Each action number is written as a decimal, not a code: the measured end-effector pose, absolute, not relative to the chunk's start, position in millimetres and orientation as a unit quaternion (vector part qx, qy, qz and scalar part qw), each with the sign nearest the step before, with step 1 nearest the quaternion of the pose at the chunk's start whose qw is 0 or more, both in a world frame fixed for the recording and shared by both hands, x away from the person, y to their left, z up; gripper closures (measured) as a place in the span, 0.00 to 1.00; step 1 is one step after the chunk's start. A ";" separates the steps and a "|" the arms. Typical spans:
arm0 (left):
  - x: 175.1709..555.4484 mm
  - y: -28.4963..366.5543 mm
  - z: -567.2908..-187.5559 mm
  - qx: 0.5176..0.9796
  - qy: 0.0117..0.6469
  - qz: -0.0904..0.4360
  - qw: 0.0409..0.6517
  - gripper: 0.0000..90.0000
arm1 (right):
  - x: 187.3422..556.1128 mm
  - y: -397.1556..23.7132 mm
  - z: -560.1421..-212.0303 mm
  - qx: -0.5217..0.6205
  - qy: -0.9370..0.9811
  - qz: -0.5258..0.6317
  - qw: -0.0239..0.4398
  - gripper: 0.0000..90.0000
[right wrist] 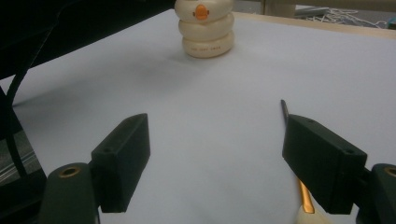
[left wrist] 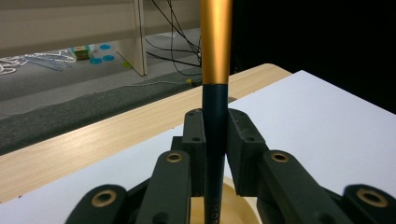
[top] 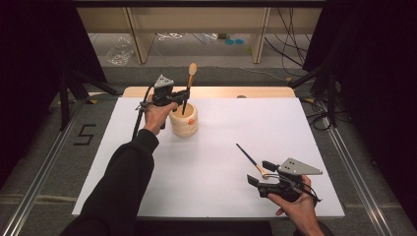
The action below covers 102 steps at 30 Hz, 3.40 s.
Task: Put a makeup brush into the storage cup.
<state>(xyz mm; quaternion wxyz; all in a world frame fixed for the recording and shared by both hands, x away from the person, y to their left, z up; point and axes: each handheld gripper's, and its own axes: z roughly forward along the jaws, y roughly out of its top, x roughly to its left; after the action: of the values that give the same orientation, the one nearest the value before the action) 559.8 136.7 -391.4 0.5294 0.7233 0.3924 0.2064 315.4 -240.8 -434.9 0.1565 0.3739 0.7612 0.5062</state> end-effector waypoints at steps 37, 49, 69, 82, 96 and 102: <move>552.7 146.3 -425.6 0.718 0.407 0.191 0.531 0.87 | 316.7 -238.5 -437.3 0.368 0.758 0.517 0.154 0.27; 548.3 146.2 -436.5 0.737 0.402 0.187 0.511 0.84 | 316.9 -238.5 -437.5 0.368 0.758 0.516 0.154 0.27; 537.5 150.0 -423.0 0.741 0.399 0.193 0.504 0.47 | 316.8 -238.6 -437.5 0.368 0.758 0.515 0.155 0.27; 514.0 144.6 -404.8 0.752 0.380 0.171 0.512 0.22 | 316.6 -238.5 -437.5 0.367 0.759 0.515 0.155 0.27; 489.6 139.2 -401.8 0.766 0.362 0.172 0.502 0.19 | 316.7 -239.9 -437.8 0.363 0.759 0.515 0.165 0.27; 473.0 142.4 -404.4 0.769 0.360 0.165 0.502 0.19 | 316.8 -238.8 -437.8 0.368 0.759 0.515 0.154 0.27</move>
<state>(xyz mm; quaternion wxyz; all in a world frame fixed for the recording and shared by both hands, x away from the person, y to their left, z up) 473.0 142.4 -404.4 0.5025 0.7687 0.3598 0.1646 316.8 -238.8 -437.8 0.1544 0.3677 0.7590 0.5147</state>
